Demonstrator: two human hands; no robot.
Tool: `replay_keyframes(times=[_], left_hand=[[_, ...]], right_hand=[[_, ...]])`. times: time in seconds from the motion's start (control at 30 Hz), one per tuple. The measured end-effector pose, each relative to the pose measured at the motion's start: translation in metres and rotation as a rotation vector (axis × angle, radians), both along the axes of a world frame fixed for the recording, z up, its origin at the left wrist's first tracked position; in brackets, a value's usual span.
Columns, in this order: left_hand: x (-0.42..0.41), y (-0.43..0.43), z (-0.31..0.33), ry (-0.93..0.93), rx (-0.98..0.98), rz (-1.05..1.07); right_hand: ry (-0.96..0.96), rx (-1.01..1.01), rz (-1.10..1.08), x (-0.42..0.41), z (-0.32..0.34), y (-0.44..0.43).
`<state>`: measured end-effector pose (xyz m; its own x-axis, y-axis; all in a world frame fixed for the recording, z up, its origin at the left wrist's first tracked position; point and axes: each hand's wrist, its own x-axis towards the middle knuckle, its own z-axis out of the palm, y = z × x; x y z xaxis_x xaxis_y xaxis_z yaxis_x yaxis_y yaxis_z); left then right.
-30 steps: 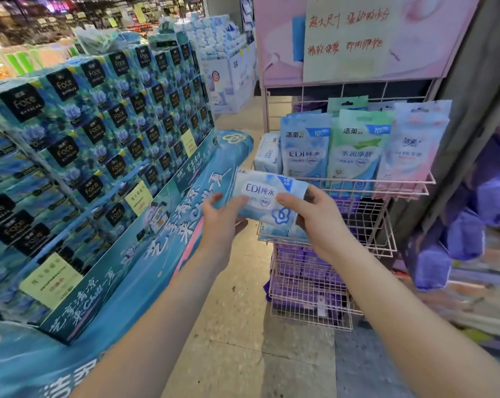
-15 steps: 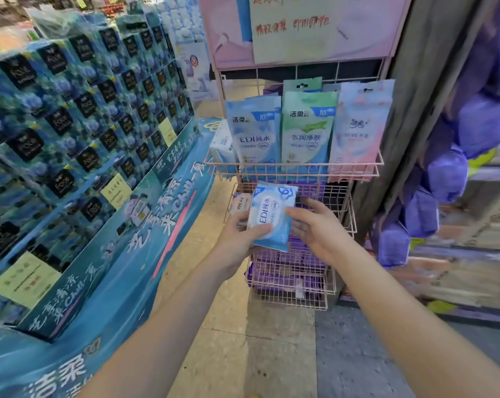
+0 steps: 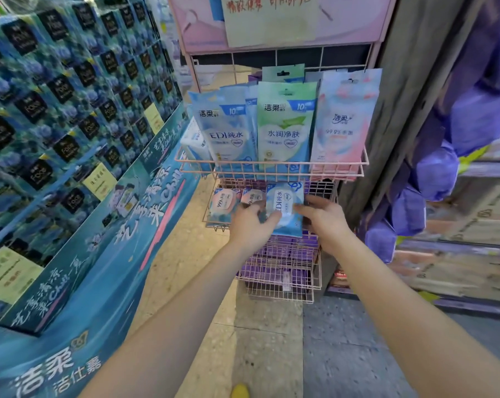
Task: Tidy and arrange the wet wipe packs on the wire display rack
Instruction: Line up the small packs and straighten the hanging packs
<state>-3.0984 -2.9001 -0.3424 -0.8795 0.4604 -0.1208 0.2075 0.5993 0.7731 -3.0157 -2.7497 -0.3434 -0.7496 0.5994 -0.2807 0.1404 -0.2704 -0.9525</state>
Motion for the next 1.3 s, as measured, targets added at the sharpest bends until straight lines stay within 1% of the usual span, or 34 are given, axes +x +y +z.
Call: replay_keyframes(times=[0.03,0.1,0.17,0.23,0.3,0.4,0.47,0.57,0.67,0.7,0.77,0.87,0.93,0.97,1.03,1.07,1.13,1.2,1.3], left_hand=[[-0.003,0.005,0.002,0.031,-0.007,-0.029],[-0.01,0.016,0.003,0.031,0.038,-0.051],[-0.017,0.025,0.004,0.007,0.105,-0.016],[-0.023,0.032,0.001,0.014,0.127,0.009],[-0.03,0.035,-0.008,0.044,0.002,-0.013],[-0.035,0.033,-0.025,0.163,-0.276,-0.066],[-0.037,0.032,-0.033,0.203,-0.348,-0.081],[-0.039,0.034,-0.036,0.19,-0.404,-0.112],[-0.038,0.036,-0.038,0.206,-0.442,-0.112],[-0.039,0.036,-0.04,0.199,-0.425,-0.102],[-0.04,0.036,-0.043,0.126,-0.356,-0.04],[-0.044,0.03,-0.047,0.051,-0.127,0.073],[-0.049,0.016,-0.047,0.061,0.037,0.164],[-0.052,0.006,-0.045,0.086,0.081,0.206],[-0.06,-0.018,-0.04,0.161,0.06,0.266],[-0.065,-0.031,-0.038,0.193,0.022,0.291],[-0.075,-0.055,-0.035,0.222,-0.008,0.343],[-0.083,-0.074,-0.025,0.228,0.07,0.412],[-0.087,-0.092,0.004,0.246,0.273,0.463]], right_hand=[[-0.008,-0.007,-0.03,-0.005,-0.001,0.005],[-0.035,0.006,-0.07,-0.015,-0.006,0.014],[-0.04,0.023,-0.093,-0.024,-0.013,0.022],[-0.031,0.045,-0.083,-0.032,-0.022,0.026],[-0.084,0.128,-0.05,-0.041,-0.033,0.028],[-0.243,0.27,0.044,-0.051,-0.046,0.026],[-0.352,0.369,0.074,-0.055,-0.048,0.025],[-0.485,0.471,0.174,-0.055,-0.044,0.028],[-0.554,0.555,0.254,-0.052,-0.044,0.031],[-0.557,0.582,0.268,-0.051,-0.045,0.032],[-0.56,0.616,0.282,-0.049,-0.044,0.032],[-0.56,0.641,0.24,-0.047,-0.045,0.026],[-0.514,0.702,0.096,-0.045,-0.046,0.017],[-0.448,0.74,-0.008,-0.043,-0.046,0.01],[-0.289,0.808,-0.156,-0.038,-0.045,-0.005],[-0.232,0.805,-0.169,-0.036,-0.043,-0.014],[-0.172,0.752,-0.127,-0.034,-0.037,-0.029],[-0.14,0.717,-0.103,-0.034,-0.03,-0.041],[-0.102,0.698,-0.111,-0.036,-0.019,-0.059]])
